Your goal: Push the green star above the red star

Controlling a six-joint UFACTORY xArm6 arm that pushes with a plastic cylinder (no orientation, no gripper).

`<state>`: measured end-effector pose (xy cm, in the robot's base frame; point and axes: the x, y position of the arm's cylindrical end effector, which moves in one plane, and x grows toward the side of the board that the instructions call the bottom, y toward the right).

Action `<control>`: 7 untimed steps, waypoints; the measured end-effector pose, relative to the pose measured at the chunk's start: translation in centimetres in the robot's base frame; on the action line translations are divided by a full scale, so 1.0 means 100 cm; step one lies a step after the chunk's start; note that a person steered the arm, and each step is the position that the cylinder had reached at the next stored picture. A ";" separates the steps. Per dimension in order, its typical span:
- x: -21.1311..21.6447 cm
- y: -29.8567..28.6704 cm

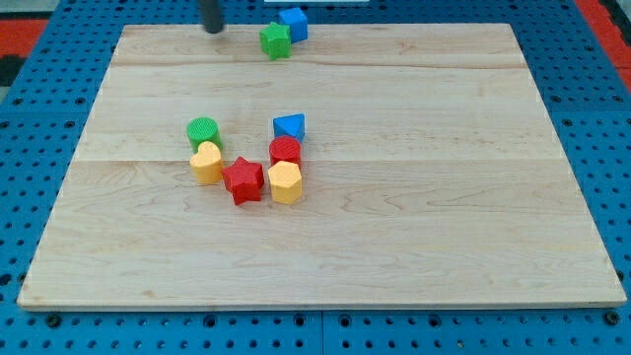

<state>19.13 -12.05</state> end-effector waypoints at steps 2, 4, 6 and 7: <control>0.008 0.081; 0.056 0.117; 0.001 0.110; 0.043 0.085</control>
<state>23.47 -3.59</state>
